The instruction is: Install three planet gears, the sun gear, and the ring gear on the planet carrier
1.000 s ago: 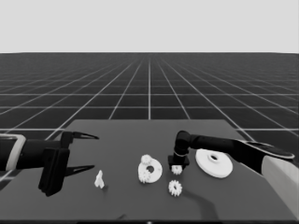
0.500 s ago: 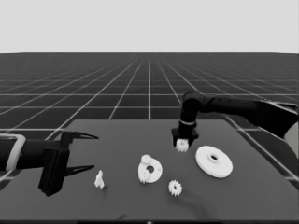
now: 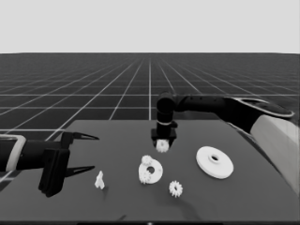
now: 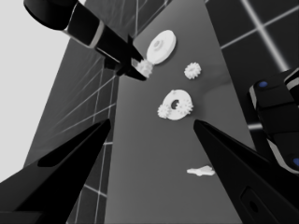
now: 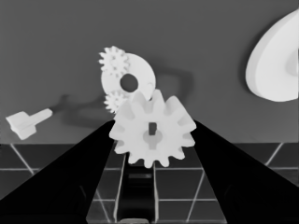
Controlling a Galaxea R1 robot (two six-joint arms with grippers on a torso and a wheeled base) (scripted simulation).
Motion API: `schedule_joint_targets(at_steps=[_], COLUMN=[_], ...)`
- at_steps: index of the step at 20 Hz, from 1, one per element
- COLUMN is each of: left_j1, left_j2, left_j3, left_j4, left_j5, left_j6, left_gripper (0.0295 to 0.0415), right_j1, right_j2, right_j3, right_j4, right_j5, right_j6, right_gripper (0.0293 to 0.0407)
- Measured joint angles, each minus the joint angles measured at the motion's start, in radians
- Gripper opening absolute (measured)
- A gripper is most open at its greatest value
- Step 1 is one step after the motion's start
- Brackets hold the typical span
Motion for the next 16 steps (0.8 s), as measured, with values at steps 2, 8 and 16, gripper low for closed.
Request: schedule_joint_targets(at_steps=[2, 8, 16], left_j1=[0.000, 0.000, 0.000], left_j2=[0.000, 0.000, 0.000], left_j3=[0.000, 0.000, 0.000], left_j4=[0.000, 0.000, 0.000], left_j5=[0.000, 0.000, 0.000], left_j6=[0.000, 0.000, 0.000], left_gripper=[0.0385, 0.0385, 0.0385], right_j1=[0.000, -0.352, -0.373], right_j2=[0.004, 0.032, 0.041], right_j3=[-0.004, -0.113, -0.141], right_j4=[0.000, -0.341, -0.362], right_j5=[0.000, 0.080, 0.093], right_j6=[0.001, -0.066, -0.082], right_gripper=[0.0312, 0.0312, 0.0381])
